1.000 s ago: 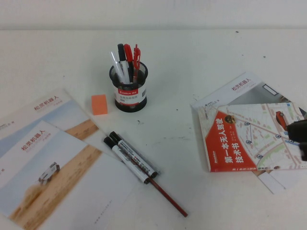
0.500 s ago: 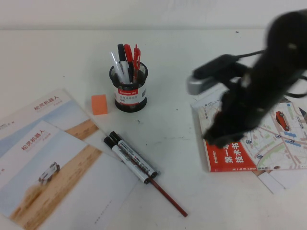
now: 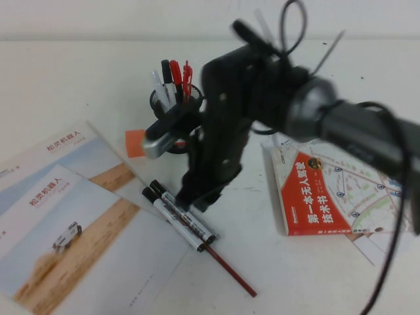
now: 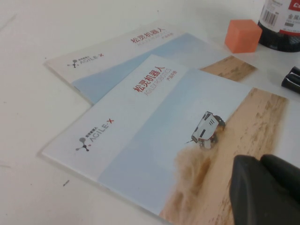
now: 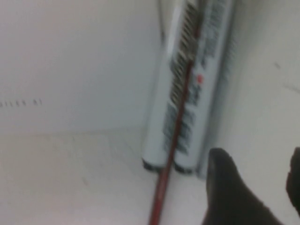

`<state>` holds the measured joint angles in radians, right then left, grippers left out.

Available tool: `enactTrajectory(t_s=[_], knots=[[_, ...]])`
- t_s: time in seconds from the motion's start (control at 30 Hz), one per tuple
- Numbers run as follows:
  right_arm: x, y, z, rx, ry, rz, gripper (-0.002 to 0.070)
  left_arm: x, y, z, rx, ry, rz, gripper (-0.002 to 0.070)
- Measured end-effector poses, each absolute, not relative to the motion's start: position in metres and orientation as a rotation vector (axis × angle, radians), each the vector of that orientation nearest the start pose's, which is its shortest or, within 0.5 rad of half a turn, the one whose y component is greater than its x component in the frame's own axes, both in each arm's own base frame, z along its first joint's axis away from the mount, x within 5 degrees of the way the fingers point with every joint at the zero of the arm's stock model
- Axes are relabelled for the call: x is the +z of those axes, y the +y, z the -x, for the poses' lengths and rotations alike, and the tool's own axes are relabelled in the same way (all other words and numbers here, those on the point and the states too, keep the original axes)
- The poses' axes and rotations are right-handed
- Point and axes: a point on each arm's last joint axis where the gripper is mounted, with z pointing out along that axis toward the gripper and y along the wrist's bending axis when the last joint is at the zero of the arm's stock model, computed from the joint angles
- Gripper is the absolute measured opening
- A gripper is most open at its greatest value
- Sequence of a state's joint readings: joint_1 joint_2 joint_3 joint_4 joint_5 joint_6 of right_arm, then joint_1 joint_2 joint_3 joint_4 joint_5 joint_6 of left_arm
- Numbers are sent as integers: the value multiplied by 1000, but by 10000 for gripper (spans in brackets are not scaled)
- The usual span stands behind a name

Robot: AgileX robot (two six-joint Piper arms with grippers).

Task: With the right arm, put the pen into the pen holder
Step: Pick up the pen on the table

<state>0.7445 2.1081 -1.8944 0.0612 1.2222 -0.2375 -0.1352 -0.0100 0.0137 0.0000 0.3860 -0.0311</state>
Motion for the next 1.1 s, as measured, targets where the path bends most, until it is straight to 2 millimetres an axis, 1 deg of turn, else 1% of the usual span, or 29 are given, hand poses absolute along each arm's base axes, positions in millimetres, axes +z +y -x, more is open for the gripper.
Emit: enactTrajectory(t_s=[0.07,0.13,0.23,0.3,0.47,0.77,0.93,1.0,1.03,1.1], knots=[[241,321,-327,171,2585,1389,260,174,-7,-52,-115,1872,-98,-1],[231,337,-325,174,2571,1427,262,174,-7,-52,-115,1872,-98,-1],[221,351,-323,176,2558,1460,262,174,-7,-52,-115,1872,-98,-1],[217,356,-321,176,2554,1474,262,174,-7,-52,-115,1872,-98,-1],[208,363,-319,172,2562,1492,262,174,-7,-52,-115,1872,-98,-1],[194,364,-321,150,2605,1471,262,174,-7,-52,-115,1872,-98,-1],[193,364,-322,128,2609,1454,261,174,-7,-52,-115,1872,-98,-1],[193,364,-323,115,2606,1455,249,174,-7,-52,-115,1872,-98,-1],[193,363,-323,110,2606,1453,229,174,-7,-52,-115,1872,-98,-1],[194,363,-324,94,2606,1438,164,174,-7,-52,-115,1872,-98,-1]])
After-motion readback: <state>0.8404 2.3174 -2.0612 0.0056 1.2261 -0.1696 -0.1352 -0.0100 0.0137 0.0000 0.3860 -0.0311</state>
